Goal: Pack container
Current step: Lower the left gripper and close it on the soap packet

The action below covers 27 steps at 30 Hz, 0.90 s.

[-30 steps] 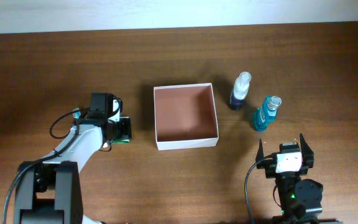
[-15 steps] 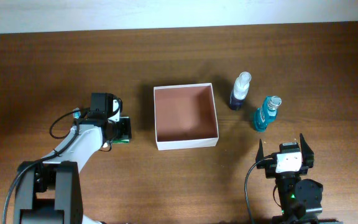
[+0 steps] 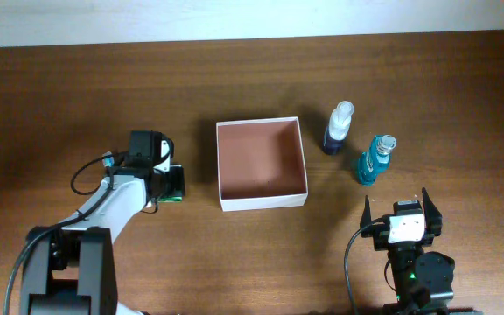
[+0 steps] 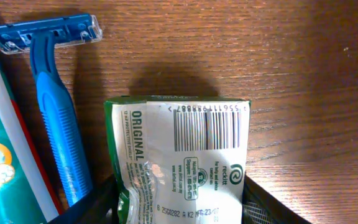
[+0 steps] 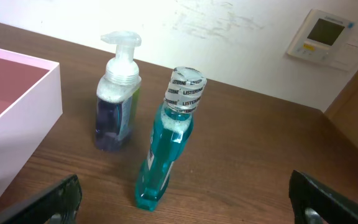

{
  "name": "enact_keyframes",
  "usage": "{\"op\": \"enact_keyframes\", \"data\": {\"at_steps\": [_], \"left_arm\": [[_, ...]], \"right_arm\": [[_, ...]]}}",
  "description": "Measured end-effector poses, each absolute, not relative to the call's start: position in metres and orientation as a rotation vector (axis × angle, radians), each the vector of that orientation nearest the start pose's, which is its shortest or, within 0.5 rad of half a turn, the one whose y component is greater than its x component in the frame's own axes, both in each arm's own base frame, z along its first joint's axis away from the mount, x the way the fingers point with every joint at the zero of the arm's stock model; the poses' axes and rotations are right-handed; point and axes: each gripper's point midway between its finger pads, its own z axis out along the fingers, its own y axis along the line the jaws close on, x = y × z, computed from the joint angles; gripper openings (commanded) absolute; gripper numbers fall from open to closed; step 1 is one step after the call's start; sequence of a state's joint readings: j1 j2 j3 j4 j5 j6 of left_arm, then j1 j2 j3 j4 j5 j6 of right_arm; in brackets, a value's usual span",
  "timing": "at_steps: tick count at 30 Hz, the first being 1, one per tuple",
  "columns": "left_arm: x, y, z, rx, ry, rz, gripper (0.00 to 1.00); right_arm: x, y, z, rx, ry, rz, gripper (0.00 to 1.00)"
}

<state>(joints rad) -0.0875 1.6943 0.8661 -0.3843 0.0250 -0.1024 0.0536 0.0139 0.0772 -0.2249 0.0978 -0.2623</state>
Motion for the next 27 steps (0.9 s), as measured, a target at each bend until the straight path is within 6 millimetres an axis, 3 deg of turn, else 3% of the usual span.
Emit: {"op": "enact_keyframes", "data": {"at_steps": [27], "left_arm": [[0.3453, -0.0312, 0.0035, -0.012, 2.795, -0.031, 0.52]], "right_arm": [[0.2392, -0.004, 0.1531, -0.202, 1.726, -0.238, 0.98]]}}
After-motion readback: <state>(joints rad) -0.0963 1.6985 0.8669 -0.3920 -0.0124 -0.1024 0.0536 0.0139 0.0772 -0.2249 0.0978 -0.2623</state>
